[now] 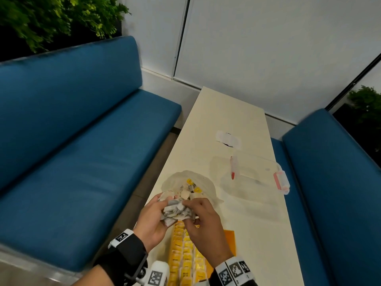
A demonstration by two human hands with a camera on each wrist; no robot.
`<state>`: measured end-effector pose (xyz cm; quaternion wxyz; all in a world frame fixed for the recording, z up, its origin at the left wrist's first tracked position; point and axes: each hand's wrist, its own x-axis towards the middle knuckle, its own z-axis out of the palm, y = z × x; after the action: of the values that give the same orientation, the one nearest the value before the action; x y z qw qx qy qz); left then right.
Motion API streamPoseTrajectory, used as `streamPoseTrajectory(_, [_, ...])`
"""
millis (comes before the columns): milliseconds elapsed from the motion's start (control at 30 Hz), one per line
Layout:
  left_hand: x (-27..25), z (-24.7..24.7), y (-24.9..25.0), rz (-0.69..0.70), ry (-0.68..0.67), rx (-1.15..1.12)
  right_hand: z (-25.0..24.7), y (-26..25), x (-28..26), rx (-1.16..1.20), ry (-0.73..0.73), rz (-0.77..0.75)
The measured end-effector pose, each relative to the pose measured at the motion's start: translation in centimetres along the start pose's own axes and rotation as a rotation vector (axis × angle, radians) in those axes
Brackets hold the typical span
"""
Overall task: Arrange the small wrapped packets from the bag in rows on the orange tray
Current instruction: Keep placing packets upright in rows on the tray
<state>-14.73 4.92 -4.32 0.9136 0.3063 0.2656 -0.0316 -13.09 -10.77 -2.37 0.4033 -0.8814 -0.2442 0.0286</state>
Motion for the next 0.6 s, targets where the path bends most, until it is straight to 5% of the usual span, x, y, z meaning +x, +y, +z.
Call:
streamPoseTrajectory(300, [-1.4,-1.0,-0.1,-0.205,-0.084,0.104,-0.3,-0.6,-0.2,-0.04,-0.126,0.018])
streamPoseTrajectory(600, [-2.5,-2.2,-0.7,-0.244,-0.263,0.211,-2.0,-1.7,1.3,-0.118,-0.252,0.142])
